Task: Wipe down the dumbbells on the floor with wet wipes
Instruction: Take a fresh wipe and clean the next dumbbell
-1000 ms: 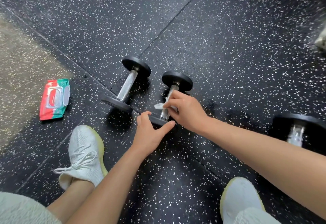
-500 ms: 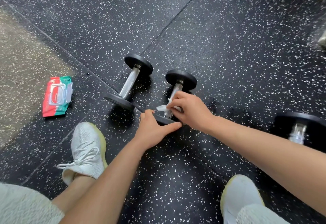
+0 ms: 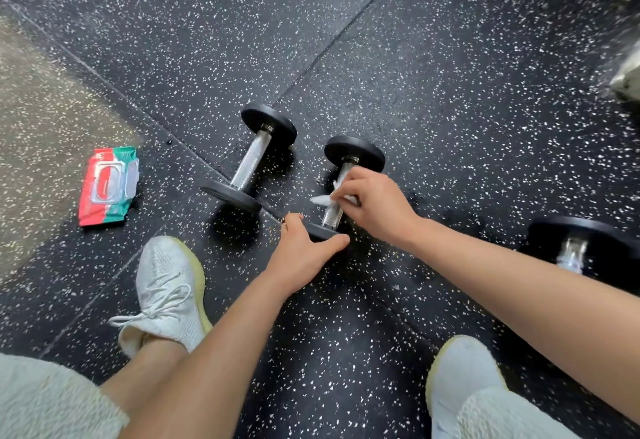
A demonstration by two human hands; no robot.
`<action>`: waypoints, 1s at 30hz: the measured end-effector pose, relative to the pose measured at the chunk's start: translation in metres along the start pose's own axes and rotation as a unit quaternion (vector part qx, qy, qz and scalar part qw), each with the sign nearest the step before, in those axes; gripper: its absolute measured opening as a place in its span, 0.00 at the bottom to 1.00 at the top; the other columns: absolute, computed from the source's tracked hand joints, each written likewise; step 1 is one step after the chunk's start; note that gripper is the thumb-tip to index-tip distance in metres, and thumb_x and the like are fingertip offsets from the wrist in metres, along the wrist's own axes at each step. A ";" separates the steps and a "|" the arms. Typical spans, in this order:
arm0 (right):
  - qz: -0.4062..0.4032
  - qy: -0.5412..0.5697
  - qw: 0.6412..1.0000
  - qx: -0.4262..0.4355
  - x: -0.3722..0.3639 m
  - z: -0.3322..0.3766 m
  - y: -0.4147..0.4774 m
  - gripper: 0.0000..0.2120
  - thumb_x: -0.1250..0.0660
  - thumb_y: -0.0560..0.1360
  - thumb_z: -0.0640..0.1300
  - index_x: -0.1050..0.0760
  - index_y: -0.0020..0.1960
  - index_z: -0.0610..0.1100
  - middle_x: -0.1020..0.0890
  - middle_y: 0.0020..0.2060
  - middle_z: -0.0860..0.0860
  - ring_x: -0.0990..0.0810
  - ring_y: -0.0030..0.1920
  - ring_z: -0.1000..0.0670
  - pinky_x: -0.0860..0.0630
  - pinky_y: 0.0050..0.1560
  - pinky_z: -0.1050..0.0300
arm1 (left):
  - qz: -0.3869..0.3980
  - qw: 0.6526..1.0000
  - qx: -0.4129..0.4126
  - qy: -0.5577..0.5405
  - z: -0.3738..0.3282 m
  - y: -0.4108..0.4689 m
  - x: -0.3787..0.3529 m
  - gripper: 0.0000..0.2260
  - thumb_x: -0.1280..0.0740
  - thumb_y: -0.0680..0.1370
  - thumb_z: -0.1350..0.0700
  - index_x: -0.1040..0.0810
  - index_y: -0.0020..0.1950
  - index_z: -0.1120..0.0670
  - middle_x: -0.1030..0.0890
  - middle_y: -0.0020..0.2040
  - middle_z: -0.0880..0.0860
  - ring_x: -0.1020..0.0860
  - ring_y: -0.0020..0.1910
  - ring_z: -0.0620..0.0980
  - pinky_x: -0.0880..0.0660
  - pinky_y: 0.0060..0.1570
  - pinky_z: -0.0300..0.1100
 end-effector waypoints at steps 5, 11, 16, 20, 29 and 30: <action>-0.039 -0.003 0.998 -0.048 0.000 -0.003 -0.002 0.04 0.25 0.75 0.44 0.13 0.49 0.49 0.21 0.44 0.56 0.22 0.41 0.53 0.24 0.42 0.54 | 0.013 1.000 -0.001 0.003 0.000 0.002 0.001 0.45 0.28 0.68 0.29 0.46 0.77 0.43 0.29 0.72 0.54 0.25 0.66 0.56 0.27 0.66 0.54; 0.047 0.010 0.999 0.023 -0.010 0.008 -0.009 0.04 0.26 0.75 0.44 0.13 0.49 0.50 0.21 0.44 0.57 0.21 0.42 0.52 0.24 0.42 0.53 | 0.010 1.000 -0.016 -0.006 -0.003 0.002 0.001 0.44 0.29 0.69 0.32 0.43 0.77 0.50 0.33 0.73 0.51 0.28 0.67 0.51 0.29 0.65 0.50; -0.035 0.013 0.998 -0.053 0.003 -0.005 0.001 0.04 0.26 0.75 0.43 0.13 0.49 0.48 0.22 0.44 0.57 0.24 0.40 0.55 0.28 0.41 0.57 | 0.006 1.000 -0.023 0.003 -0.005 0.002 0.002 0.41 0.30 0.77 0.36 0.46 0.80 0.52 0.36 0.75 0.51 0.31 0.69 0.51 0.33 0.65 0.48; 0.046 0.009 0.999 0.013 -0.011 0.011 -0.016 0.05 0.27 0.75 0.43 0.14 0.49 0.50 0.23 0.44 0.57 0.21 0.41 0.52 0.24 0.41 0.53 | 0.006 1.000 -0.025 0.002 -0.004 0.004 -0.001 0.39 0.28 0.77 0.38 0.44 0.78 0.54 0.37 0.74 0.51 0.32 0.69 0.50 0.33 0.65 0.47; -0.015 -0.033 0.999 -0.037 0.008 -0.005 -0.008 0.05 0.27 0.75 0.43 0.14 0.50 0.48 0.20 0.47 0.53 0.19 0.44 0.48 0.26 0.41 0.55 | -0.039 0.997 -0.051 0.050 -0.011 0.000 -0.006 0.48 0.25 0.71 0.33 0.42 0.80 0.55 0.39 0.76 0.51 0.37 0.76 0.52 0.36 0.75 0.52; 0.002 -0.027 0.999 -0.023 0.003 -0.001 -0.013 0.05 0.27 0.75 0.43 0.14 0.50 0.48 0.20 0.47 0.54 0.19 0.43 0.47 0.27 0.40 0.55 | -0.040 0.996 -0.054 0.057 -0.011 0.001 -0.007 0.48 0.24 0.71 0.33 0.42 0.80 0.55 0.38 0.76 0.52 0.36 0.77 0.53 0.36 0.75 0.51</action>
Point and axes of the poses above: each hand's wrist, its own y-axis towards the middle knuckle, its own x-axis out of the back of the hand, z = x × y, the point moved 7 cm from there along y, towards the middle knuckle
